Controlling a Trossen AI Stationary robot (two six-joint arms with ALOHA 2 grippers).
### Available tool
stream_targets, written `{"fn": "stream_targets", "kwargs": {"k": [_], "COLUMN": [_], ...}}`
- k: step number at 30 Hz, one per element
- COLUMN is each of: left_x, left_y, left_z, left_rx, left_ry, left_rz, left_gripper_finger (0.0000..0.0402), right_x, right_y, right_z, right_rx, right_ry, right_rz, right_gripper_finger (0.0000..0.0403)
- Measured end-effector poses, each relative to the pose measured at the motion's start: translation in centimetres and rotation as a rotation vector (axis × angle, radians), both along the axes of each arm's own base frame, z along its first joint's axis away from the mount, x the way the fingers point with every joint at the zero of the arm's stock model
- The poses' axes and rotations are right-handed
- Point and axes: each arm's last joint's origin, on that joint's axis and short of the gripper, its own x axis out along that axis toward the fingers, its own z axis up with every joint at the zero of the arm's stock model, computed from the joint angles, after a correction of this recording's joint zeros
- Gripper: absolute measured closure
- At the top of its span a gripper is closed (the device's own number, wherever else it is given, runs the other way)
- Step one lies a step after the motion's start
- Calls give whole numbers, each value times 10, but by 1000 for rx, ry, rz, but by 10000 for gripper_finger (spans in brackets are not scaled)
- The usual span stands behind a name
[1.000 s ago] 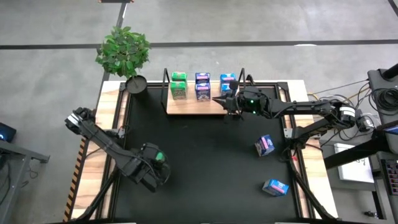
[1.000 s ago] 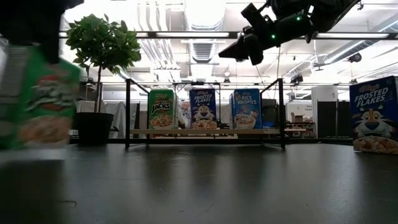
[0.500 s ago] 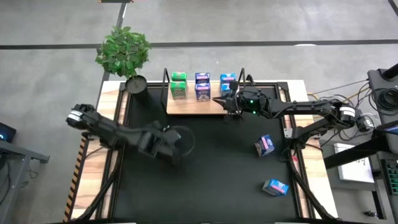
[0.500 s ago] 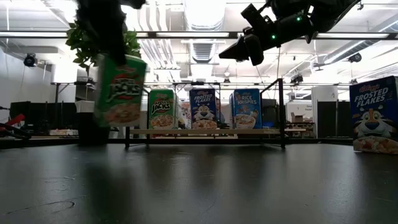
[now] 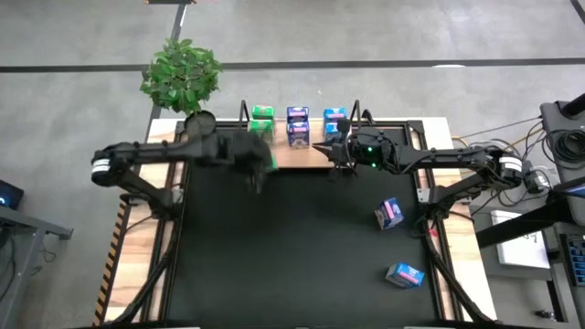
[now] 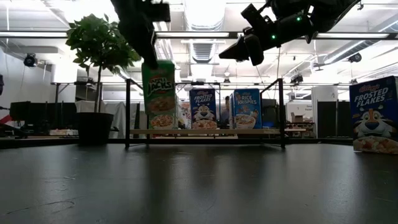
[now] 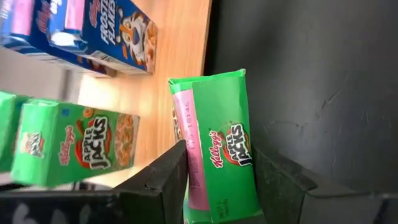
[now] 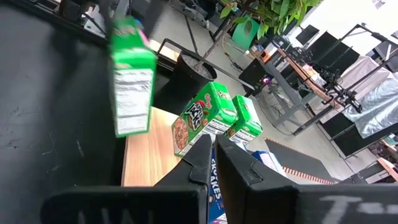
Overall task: Stack cereal on shelf
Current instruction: Put the green cereal box aligned with the other green cereal boxes on the shelf
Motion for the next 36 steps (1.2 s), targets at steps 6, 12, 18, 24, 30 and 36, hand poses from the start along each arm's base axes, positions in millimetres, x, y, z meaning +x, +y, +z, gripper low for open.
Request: {"fn": "stream_targets", "kwargs": {"k": [6,12,18,24,30,36], "left_x": [-14,-21,-20,-20,-20,-20], "left_y": [59,88,92,92,93,94], "left_z": [-4,-9,-12,-12,-12,-12], "left_rx": [-140,-132,-130,-134,-133,-138], "left_ry": [-15,-18,-8,-15,-24,-30], "left_rz": [-47,-56,-57,-46,-38,-24], "left_gripper_finger": [255,255,255,255,251,235], "right_x": [0,0,2,2,2,2], "right_y": [0,0,-1,-1,-1,-1], "right_z": [0,2,8,10,10,10], "right_rx": [-5,-23,-42,-38,-37,-36], "right_ry": [-2,-18,-29,-26,-23,-21], "right_rz": [1,-4,-3,-3,-3,-3], "right_gripper_finger": [390,390,390,390,390,390]}}
